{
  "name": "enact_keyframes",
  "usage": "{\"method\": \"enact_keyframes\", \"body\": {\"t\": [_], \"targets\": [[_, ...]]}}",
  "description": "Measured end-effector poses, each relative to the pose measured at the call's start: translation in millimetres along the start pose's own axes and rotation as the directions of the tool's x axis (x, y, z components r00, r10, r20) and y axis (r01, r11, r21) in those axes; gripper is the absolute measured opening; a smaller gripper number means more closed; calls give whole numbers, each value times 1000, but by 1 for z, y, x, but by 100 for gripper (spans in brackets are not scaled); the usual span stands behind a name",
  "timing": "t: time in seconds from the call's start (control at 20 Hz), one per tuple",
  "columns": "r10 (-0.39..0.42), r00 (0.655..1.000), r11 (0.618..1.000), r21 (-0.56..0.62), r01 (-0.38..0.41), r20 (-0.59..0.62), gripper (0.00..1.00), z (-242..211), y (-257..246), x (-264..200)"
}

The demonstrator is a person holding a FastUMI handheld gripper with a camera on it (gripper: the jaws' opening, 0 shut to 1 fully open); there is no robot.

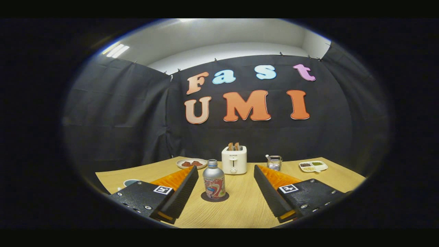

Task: Take the bottle from table, then pour the juice into the cup, finally place the bottle on the coaster

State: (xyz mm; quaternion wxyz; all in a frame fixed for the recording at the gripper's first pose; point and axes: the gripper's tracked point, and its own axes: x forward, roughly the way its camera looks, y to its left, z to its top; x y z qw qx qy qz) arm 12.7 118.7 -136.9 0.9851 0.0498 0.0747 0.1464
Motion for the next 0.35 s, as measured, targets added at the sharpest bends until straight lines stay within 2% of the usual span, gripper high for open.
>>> {"method": "enact_keyframes", "body": {"t": [0.35], "targets": [[-34,998,999,-5,34,45,97,28,-6,-20]]}}
